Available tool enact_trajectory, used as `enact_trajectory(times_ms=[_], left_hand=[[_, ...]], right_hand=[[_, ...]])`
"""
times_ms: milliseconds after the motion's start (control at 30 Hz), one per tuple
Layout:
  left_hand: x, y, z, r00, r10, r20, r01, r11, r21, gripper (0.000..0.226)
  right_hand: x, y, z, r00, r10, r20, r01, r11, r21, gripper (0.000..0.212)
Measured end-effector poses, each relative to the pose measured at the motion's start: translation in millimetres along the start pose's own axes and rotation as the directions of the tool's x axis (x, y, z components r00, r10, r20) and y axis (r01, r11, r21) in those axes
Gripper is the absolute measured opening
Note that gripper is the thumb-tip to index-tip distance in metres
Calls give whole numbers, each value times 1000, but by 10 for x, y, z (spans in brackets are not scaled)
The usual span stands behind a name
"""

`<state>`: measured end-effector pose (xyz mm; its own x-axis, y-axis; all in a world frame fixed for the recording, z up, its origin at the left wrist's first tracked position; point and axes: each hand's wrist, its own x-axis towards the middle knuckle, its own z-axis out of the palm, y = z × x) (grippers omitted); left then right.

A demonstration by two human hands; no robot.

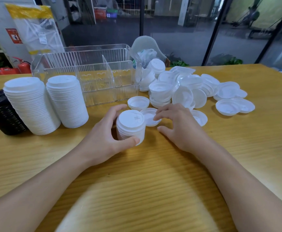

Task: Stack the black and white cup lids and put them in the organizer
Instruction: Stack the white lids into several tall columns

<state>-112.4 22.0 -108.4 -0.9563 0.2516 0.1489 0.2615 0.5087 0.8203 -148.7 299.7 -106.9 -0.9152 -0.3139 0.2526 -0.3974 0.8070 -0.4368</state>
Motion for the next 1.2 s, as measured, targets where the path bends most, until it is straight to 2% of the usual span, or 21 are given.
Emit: enact_trajectory(times_ms=[67, 133, 167, 233, 333, 400, 433, 567, 667, 767, 833, 967, 1067, 1133, 1200], left_hand=[[-8, 19, 19, 1000, 25, 5, -25, 1000, -4, 95], [-11, 42, 33, 998, 60, 11, -60, 998, -27, 79], [-9, 49, 37, 997, 71, 13, -70, 997, -39, 71], [-7, 44, 32, 996, 83, 13, -83, 995, -53, 63], [-11, 51, 28, 996, 84, 26, -82, 995, -63, 61], [-20, 33, 18, 997, 77, 32, -75, 995, -61, 61], [-21, 27, 14, 996, 77, 33, -75, 995, -60, 61], [-14, 32, 9, 996, 74, 41, -71, 996, -58, 63], [-15, 30, 11, 996, 77, 38, -75, 996, -54, 63], [-15, 31, 16, 996, 83, 43, -81, 995, -50, 62], [-17, 32, 18, 996, 84, 39, -82, 995, -51, 61], [-8, 12, 20, 996, 80, 39, -78, 996, -47, 64], [6, -32, 13, 996, 86, 16, -85, 995, -42, 69], [15, -51, 7, 996, 85, 5, -84, 995, -59, 74], [17, -44, 11, 997, 77, 15, -76, 994, -78, 80]], right_hand=[[17, -13, 40, 999, -34, -20, 34, 999, -29, 8], [20, -27, 33, 997, -47, -54, 48, 999, 4, 6], [17, -44, 11, 996, -32, -80, 38, 996, 75, 5], [17, -104, -41, 989, 61, -132, -15, 945, 327, 2], [38, -188, -72, 960, 263, -98, -117, 693, 712, 8], [38, -215, -35, 944, 328, -10, -178, 536, 825, 12], [39, -209, -14, 940, 340, 7, -199, 534, 821, 14], [38, -168, 46, 938, 343, -40, -225, 696, 682, 23], [34, -190, 82, 946, 324, 12, -268, 761, 591, 19], [6, -202, 77, 965, 262, -2, -238, 881, 410, 52], [-10, -204, 68, 972, 237, -2, -222, 915, 337, 65], [-24, -211, 53, 978, 208, -1, -199, 939, 280, 75], [-22, -232, -30, 968, 212, -137, -161, 936, 313, 61], [-25, -236, -106, 939, 246, -239, -123, 892, 436, 51], [-22, -268, -149, 943, 229, -243, -34, 789, 613, 41]])
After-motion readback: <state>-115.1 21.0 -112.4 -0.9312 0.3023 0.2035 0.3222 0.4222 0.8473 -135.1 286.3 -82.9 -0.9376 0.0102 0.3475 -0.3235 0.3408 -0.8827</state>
